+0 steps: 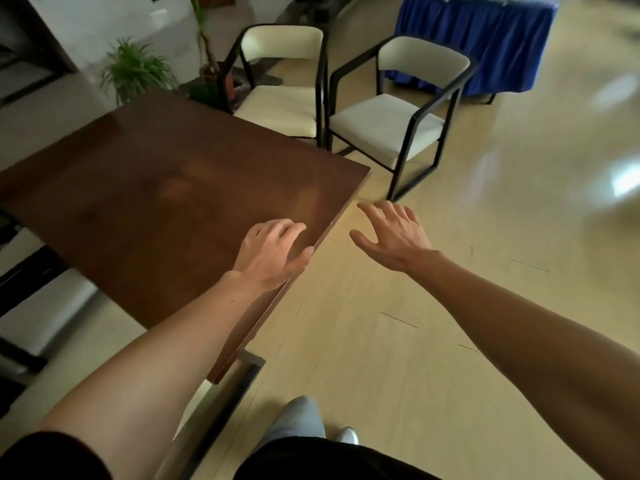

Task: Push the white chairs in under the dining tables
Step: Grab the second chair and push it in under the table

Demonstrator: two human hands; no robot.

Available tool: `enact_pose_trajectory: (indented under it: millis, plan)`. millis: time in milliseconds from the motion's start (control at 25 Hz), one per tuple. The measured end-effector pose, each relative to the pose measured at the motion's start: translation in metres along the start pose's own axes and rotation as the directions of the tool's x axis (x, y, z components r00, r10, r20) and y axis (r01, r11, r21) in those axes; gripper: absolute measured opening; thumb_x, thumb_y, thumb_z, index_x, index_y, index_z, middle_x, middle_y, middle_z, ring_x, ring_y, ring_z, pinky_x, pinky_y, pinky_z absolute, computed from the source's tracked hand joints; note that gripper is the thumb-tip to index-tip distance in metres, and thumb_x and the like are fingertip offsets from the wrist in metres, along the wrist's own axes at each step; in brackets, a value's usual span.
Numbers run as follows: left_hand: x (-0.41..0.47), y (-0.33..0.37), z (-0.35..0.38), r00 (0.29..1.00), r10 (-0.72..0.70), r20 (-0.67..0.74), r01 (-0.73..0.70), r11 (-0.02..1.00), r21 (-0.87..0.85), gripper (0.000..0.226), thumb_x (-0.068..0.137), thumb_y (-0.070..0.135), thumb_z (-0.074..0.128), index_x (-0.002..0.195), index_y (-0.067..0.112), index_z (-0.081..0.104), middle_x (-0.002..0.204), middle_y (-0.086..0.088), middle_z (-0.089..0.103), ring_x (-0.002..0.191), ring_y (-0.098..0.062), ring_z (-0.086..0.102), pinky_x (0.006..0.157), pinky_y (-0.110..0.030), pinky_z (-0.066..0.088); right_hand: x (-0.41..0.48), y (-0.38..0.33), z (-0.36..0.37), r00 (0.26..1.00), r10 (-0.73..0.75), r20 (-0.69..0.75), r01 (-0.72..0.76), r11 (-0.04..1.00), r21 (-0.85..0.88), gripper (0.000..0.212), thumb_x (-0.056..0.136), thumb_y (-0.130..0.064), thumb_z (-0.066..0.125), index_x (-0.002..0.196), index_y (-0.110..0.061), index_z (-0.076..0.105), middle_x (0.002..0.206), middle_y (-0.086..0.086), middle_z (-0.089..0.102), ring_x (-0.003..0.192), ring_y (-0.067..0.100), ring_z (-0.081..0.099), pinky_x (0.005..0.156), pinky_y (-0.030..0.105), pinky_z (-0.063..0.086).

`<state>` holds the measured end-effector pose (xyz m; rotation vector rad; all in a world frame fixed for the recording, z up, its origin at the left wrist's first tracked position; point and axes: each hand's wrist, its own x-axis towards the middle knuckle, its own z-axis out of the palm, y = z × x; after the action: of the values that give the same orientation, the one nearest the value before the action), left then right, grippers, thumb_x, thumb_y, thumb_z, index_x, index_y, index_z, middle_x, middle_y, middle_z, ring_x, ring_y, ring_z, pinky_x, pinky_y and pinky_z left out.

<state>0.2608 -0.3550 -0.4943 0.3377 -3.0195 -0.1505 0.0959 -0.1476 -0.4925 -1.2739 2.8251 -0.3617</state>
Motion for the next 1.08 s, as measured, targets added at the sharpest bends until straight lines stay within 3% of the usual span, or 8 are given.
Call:
enact_pose_trajectory:
  millis: [480,1080]
  plan:
    - [0.249,0.031,0.042,0.976,0.217,-0.001,-0.217,0.976,-0.035,0.067,0.094,0.062,0.025,0.134,0.017,0.054,0.134,-0.008,0.059,0.125,-0.025,0.053,0.103,-0.046,0.040,0.122,0.152,-0.020,0.991,0.133,-0.021,-0.134,0.988,-0.073,0.065,0.095,-0.065,0.038,0.147,-0.026,0.039,0.141,0.012,0.050,0.128,0.035,0.046,0.110,0.047,0.030]
    - [0.534,0.088,0.077,0.947,0.320,0.030,-0.318,0.946,-0.065,0.070,0.094,0.063,0.022,0.137,0.015,0.050,0.138,-0.013,0.056,0.126,-0.028,0.052,0.106,-0.047,0.039,0.297,0.348,-0.046,0.977,0.211,-0.041,-0.214,0.971,-0.104,0.066,0.095,-0.067,0.036,0.148,-0.026,0.036,0.144,0.012,0.048,0.132,0.035,0.045,0.112,0.050,0.030]
